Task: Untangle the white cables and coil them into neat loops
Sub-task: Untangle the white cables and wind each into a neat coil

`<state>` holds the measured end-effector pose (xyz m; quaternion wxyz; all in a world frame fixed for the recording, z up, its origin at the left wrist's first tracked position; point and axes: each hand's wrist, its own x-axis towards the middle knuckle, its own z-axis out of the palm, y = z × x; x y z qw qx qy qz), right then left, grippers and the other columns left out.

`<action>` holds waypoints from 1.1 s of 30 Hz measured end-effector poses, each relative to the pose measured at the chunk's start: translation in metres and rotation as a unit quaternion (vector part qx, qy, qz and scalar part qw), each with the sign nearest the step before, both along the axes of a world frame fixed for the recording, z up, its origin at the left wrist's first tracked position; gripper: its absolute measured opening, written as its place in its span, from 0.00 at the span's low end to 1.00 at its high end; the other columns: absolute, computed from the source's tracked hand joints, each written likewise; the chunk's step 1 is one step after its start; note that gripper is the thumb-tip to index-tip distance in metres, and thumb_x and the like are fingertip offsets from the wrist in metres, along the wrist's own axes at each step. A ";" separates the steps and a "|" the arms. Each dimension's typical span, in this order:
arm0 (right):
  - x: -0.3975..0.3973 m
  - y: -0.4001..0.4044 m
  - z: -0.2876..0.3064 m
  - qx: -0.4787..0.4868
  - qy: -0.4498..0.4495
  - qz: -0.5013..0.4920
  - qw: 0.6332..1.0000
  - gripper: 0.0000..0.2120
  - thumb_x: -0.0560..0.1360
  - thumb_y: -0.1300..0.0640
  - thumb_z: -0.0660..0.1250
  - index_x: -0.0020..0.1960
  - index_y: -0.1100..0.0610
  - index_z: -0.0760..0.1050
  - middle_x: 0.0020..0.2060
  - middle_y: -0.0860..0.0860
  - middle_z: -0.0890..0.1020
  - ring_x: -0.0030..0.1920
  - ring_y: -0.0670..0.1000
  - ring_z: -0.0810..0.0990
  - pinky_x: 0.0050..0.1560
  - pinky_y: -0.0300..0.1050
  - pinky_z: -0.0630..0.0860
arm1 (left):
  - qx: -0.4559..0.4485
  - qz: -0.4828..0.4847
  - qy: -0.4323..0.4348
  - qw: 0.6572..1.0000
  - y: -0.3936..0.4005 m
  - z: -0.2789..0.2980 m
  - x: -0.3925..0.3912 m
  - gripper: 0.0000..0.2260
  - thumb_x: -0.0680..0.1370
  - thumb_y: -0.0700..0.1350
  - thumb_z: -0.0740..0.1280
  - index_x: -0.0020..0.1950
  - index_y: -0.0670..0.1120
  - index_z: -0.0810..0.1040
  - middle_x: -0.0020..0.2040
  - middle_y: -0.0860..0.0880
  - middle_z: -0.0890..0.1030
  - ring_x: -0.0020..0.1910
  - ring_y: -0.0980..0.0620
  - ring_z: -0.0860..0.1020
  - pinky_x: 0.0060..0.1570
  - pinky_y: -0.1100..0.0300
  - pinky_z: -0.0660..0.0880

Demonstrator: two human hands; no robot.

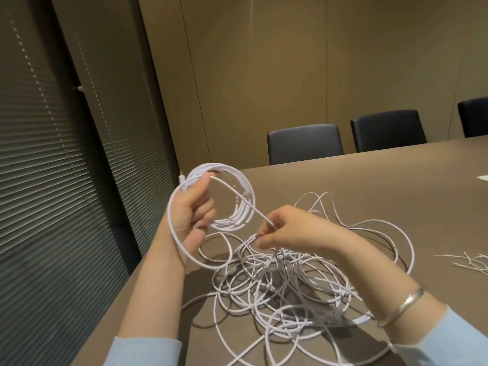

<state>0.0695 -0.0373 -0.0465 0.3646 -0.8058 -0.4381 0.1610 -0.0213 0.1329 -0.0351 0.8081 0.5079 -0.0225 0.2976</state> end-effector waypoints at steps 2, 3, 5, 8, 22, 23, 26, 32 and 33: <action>0.009 -0.004 -0.005 -0.100 -0.087 -0.014 0.991 0.06 0.72 0.56 0.71 0.37 0.55 0.80 0.32 0.46 0.80 0.31 0.41 0.76 0.33 0.37 0.70 | -0.046 0.029 -0.022 0.998 0.012 0.004 -0.007 0.09 0.73 0.44 0.65 0.33 0.49 0.79 0.21 0.55 0.58 0.15 0.59 0.55 0.16 0.69 0.49; 0.015 -0.004 -0.008 -0.137 -0.122 -0.032 0.983 0.06 0.71 0.57 0.70 0.36 0.54 0.78 0.31 0.46 0.79 0.34 0.44 0.78 0.35 0.39 0.73 | -0.056 0.042 -0.030 0.997 0.017 0.006 -0.011 0.08 0.73 0.44 0.64 0.35 0.48 0.77 0.21 0.55 0.58 0.15 0.58 0.56 0.16 0.69 0.49; 0.028 -0.005 -0.012 -0.174 -0.166 -0.094 0.966 0.06 0.70 0.54 0.70 0.35 0.53 0.76 0.32 0.47 0.78 0.42 0.52 0.79 0.47 0.45 0.75 | -0.060 0.066 -0.032 0.995 0.028 0.006 -0.016 0.06 0.75 0.44 0.63 0.38 0.47 0.75 0.21 0.55 0.58 0.15 0.58 0.56 0.15 0.69 0.51; 0.043 -0.016 -0.009 -0.176 -0.199 -0.202 0.943 0.07 0.73 0.49 0.70 0.40 0.51 0.76 0.36 0.47 0.76 0.46 0.55 0.74 0.54 0.51 0.67 | -0.072 0.098 -0.015 0.992 0.037 0.001 -0.016 0.12 0.80 0.42 0.61 0.37 0.48 0.77 0.21 0.55 0.58 0.15 0.58 0.56 0.15 0.70 0.51; 0.076 -0.044 -0.013 -0.146 -0.253 -0.294 0.910 0.14 0.71 0.44 0.73 0.50 0.49 0.75 0.51 0.50 0.81 0.56 0.56 0.77 0.57 0.51 0.66 | -0.089 0.186 0.041 0.978 0.027 -0.012 0.010 0.10 0.80 0.40 0.64 0.39 0.46 0.71 0.20 0.55 0.60 0.15 0.59 0.56 0.14 0.68 0.54; 0.074 -0.042 -0.011 -0.139 -0.213 -0.247 0.935 0.22 0.68 0.43 0.75 0.57 0.49 0.74 0.56 0.50 0.79 0.59 0.56 0.76 0.62 0.53 0.68 | -0.086 0.186 0.046 0.978 0.025 -0.012 0.011 0.10 0.81 0.40 0.64 0.40 0.46 0.71 0.20 0.55 0.60 0.16 0.60 0.56 0.14 0.68 0.54; 0.057 -0.036 0.000 -0.041 -0.151 -0.129 0.979 0.46 0.61 0.41 0.80 0.73 0.46 0.62 0.71 0.49 0.68 0.70 0.54 0.68 0.69 0.60 0.65 | -0.083 0.188 0.058 0.977 0.023 -0.015 0.016 0.08 0.81 0.40 0.64 0.41 0.46 0.72 0.21 0.55 0.60 0.16 0.60 0.56 0.14 0.67 0.54; 0.019 -0.021 0.021 0.146 -0.187 -0.093 0.967 0.63 0.61 0.43 0.80 0.78 0.43 0.36 0.79 0.46 0.43 0.78 0.49 0.43 0.77 0.56 0.51 | -0.092 0.212 0.062 0.971 0.024 -0.018 0.017 0.09 0.80 0.39 0.64 0.40 0.46 0.71 0.20 0.55 0.60 0.16 0.60 0.57 0.14 0.68 0.54; 0.012 -0.018 0.024 0.193 -0.210 -0.100 0.953 0.61 0.61 0.44 0.80 0.79 0.45 0.41 0.78 0.49 0.47 0.78 0.50 0.46 0.77 0.54 0.52 | -0.089 0.220 0.065 0.969 0.023 -0.018 0.018 0.10 0.80 0.39 0.64 0.40 0.46 0.70 0.20 0.55 0.61 0.16 0.60 0.57 0.14 0.68 0.54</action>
